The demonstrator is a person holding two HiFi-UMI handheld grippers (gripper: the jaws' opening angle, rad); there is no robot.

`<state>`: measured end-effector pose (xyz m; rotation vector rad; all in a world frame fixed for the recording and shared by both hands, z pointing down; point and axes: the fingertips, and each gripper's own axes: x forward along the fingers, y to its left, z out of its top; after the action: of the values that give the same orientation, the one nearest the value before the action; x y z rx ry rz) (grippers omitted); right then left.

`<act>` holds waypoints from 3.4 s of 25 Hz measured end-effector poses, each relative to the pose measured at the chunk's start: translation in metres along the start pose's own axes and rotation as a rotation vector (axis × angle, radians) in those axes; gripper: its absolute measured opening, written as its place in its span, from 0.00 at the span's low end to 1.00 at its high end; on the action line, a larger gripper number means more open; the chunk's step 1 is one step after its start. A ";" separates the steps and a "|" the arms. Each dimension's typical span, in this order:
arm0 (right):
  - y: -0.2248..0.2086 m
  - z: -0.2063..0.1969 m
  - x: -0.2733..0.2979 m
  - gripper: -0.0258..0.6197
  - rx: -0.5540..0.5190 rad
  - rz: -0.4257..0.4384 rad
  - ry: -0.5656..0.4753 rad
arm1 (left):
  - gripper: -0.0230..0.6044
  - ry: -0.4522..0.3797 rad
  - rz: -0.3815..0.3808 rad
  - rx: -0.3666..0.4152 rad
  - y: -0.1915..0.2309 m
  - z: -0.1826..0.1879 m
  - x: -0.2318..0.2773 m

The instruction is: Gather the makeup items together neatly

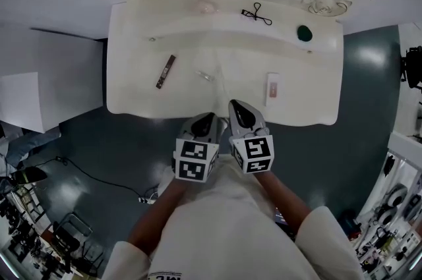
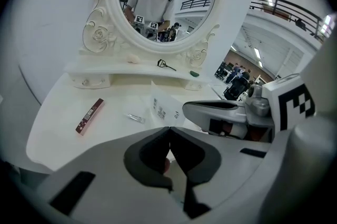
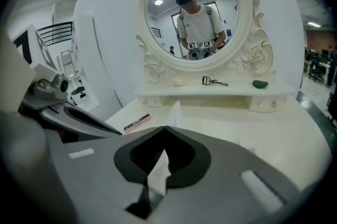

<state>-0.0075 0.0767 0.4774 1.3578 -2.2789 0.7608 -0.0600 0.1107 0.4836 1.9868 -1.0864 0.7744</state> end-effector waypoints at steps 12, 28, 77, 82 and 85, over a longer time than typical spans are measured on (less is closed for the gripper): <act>-0.032 -0.024 0.001 0.04 0.084 -0.084 0.043 | 0.05 0.017 0.002 0.013 0.001 -0.007 0.002; -0.039 -0.043 0.003 0.04 0.068 -0.130 0.096 | 0.05 0.034 -0.005 0.026 -0.002 -0.008 0.005; -0.037 -0.086 0.046 0.05 -0.117 0.055 0.291 | 0.05 0.066 0.013 -0.019 0.005 -0.021 0.018; -0.034 -0.090 0.048 0.05 -0.148 0.079 0.307 | 0.05 0.071 0.015 -0.026 0.006 -0.025 0.019; -0.032 -0.092 0.050 0.05 -0.167 0.090 0.315 | 0.05 0.072 0.018 -0.030 0.008 -0.026 0.019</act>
<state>0.0026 0.0873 0.5855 0.9903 -2.1105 0.7360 -0.0619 0.1211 0.5152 1.9125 -1.0692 0.8280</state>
